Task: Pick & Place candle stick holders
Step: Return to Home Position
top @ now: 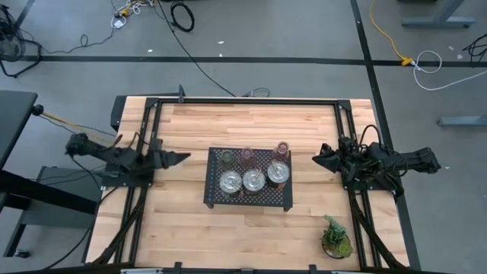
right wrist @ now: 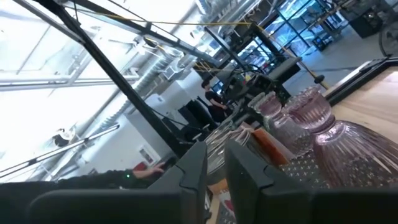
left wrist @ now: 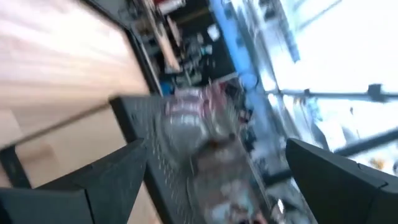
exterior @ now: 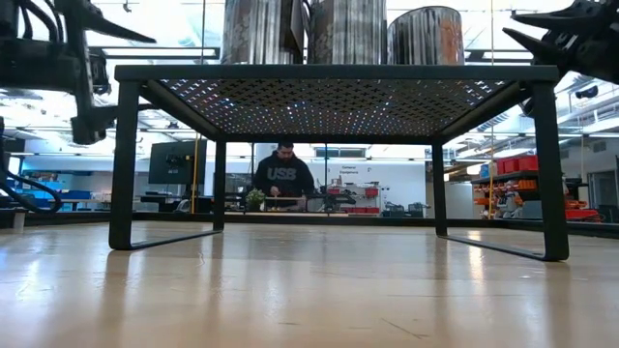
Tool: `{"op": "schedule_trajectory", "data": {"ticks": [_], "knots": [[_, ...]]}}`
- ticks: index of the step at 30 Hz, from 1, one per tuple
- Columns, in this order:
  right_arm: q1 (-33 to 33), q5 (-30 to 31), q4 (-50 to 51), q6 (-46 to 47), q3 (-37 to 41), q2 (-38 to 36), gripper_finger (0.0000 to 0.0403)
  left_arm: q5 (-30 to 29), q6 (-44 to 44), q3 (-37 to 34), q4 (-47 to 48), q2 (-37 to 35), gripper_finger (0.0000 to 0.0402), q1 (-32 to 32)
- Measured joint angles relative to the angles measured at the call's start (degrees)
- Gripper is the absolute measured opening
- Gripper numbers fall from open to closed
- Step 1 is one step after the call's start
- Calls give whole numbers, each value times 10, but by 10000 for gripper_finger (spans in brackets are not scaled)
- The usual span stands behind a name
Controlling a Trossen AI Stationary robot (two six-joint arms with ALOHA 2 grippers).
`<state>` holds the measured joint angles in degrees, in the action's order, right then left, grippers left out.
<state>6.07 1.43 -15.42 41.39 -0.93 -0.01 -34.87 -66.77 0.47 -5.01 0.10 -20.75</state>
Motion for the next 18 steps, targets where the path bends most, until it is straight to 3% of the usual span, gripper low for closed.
{"op": "schedule_trajectory", "data": {"ticks": [11,18], "knots": [[-1,0,5,-1,0,0,59,0,0,0,-6,-1,385,95],[-1,6,5,-7,0,0,59,0,0,0,-6,-1,385,117]]}}
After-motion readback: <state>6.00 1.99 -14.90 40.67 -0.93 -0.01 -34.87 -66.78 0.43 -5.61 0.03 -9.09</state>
